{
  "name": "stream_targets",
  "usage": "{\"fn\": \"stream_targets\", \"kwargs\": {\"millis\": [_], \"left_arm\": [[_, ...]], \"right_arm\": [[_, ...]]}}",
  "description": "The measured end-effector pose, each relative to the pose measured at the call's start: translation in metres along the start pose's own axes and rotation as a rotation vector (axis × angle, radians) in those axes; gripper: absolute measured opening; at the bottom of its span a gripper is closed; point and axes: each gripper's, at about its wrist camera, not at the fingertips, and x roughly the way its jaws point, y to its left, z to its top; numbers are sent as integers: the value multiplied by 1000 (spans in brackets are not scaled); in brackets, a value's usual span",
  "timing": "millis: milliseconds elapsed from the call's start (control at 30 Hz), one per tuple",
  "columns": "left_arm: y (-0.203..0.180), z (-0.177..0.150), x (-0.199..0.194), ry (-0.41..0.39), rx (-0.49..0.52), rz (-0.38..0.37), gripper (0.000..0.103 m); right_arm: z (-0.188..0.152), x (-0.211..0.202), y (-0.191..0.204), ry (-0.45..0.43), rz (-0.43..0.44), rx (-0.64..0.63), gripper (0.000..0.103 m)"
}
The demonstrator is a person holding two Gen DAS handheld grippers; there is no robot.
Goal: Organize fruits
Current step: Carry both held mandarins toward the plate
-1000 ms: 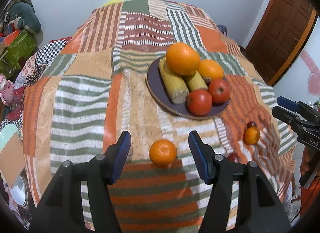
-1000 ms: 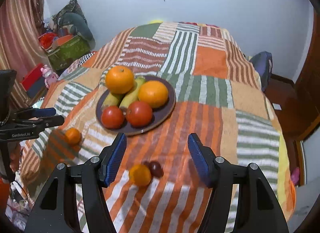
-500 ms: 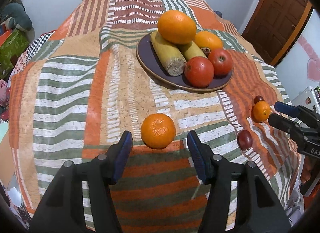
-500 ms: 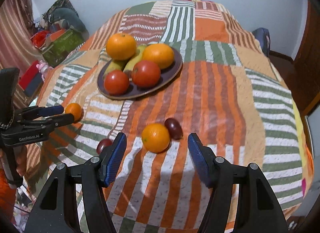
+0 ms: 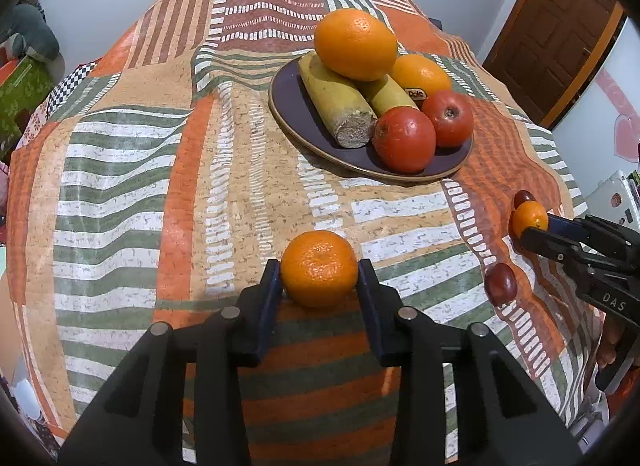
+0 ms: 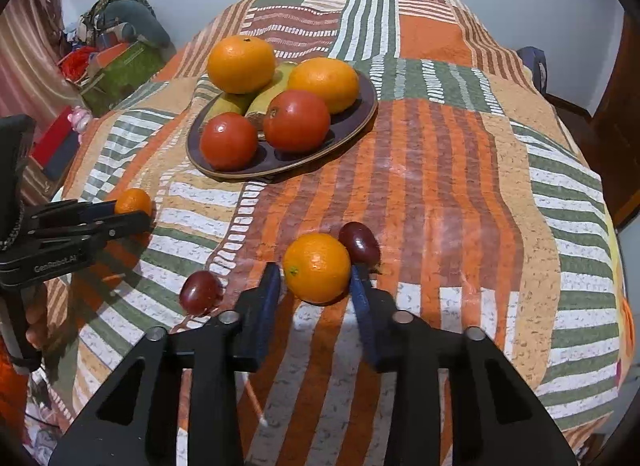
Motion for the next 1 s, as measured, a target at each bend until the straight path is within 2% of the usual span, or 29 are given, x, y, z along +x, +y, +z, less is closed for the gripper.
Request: {"fn": "stream_targets", "kwargs": {"millis": [200, 500, 733, 1000], "left_arm": [[-4, 5, -12, -31, 9, 9, 37], [-11, 28, -29, -95, 7, -1, 37], [-11, 49, -25, -119, -3, -8, 37], [-6, 69, -12, -126, -7, 18, 37]], "right_arm": [[2, -12, 3, -30, 33, -5, 31], [22, -29, 16, -113, 23, -73, 31], [45, -27, 16, -154, 17, -100, 31], [68, -17, 5, -177, -5, -101, 31]]}}
